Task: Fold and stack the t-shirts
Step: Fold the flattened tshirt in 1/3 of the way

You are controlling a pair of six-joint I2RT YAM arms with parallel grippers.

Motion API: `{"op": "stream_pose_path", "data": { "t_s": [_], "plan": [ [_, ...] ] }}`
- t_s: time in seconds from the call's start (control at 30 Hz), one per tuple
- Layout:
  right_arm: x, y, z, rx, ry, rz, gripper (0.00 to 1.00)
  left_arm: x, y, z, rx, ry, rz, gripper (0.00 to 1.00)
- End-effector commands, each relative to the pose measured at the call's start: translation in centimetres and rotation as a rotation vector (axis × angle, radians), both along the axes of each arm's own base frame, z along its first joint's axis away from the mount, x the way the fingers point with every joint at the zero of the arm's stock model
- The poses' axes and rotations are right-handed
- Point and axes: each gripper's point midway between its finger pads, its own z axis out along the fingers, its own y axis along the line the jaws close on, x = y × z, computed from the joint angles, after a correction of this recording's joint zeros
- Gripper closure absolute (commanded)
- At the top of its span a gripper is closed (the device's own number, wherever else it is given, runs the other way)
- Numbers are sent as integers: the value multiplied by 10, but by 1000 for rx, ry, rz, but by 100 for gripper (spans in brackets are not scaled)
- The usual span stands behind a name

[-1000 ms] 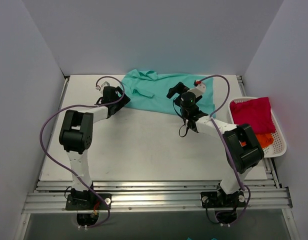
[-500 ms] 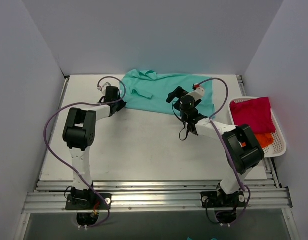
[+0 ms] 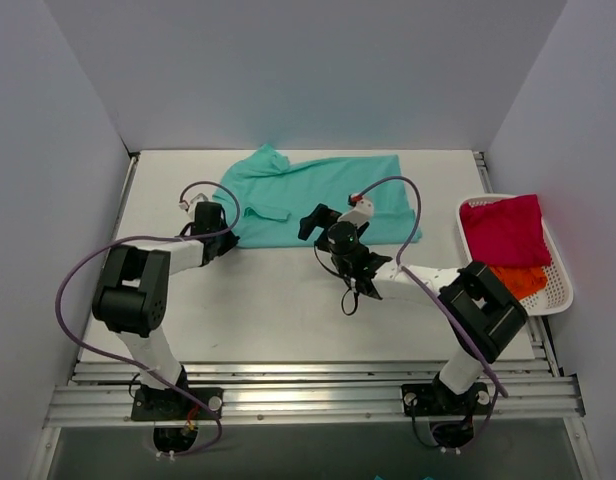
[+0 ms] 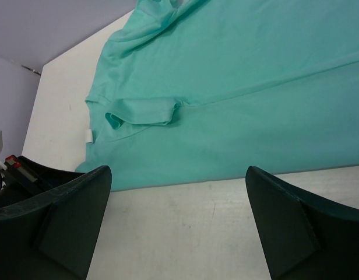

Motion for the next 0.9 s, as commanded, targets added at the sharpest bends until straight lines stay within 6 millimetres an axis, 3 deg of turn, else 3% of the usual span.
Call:
{"op": "stream_pose_path", "data": {
  "t_s": [0.0,0.03,0.1,0.2,0.3,0.33,0.4,0.43,0.47,0.53,0.57,0.87],
  "plan": [
    [-12,13,6,48,-22,-15,5,-17,9,20,21,-43,-1,98],
    [-19,25,0,42,-11,10,6,-28,11,12,20,-22,3,98],
    [-24,43,-3,51,-1,45,7,-36,10,16,13,-27,0,98],
    [-37,71,-27,26,43,110,10,-55,10,7,10,-2,4,98],
    [-41,97,-28,43,46,165,20,-68,12,-4,22,16,14,98],
    [-41,103,-38,35,61,176,32,-71,11,-7,20,23,18,98],
    [-36,119,-33,56,55,202,47,-77,11,-12,19,24,11,98],
    [-34,125,-45,41,73,217,61,-80,8,-14,11,26,11,98],
    [-27,134,-37,56,61,220,67,-82,7,-13,13,20,11,98],
    [-24,144,-48,42,79,237,79,-83,5,-15,29,17,5,98],
    [-19,153,-40,58,66,244,82,-83,5,-16,32,21,3,98],
    [2,189,-73,25,119,277,96,-82,5,-13,33,10,3,98]
  ]
}}
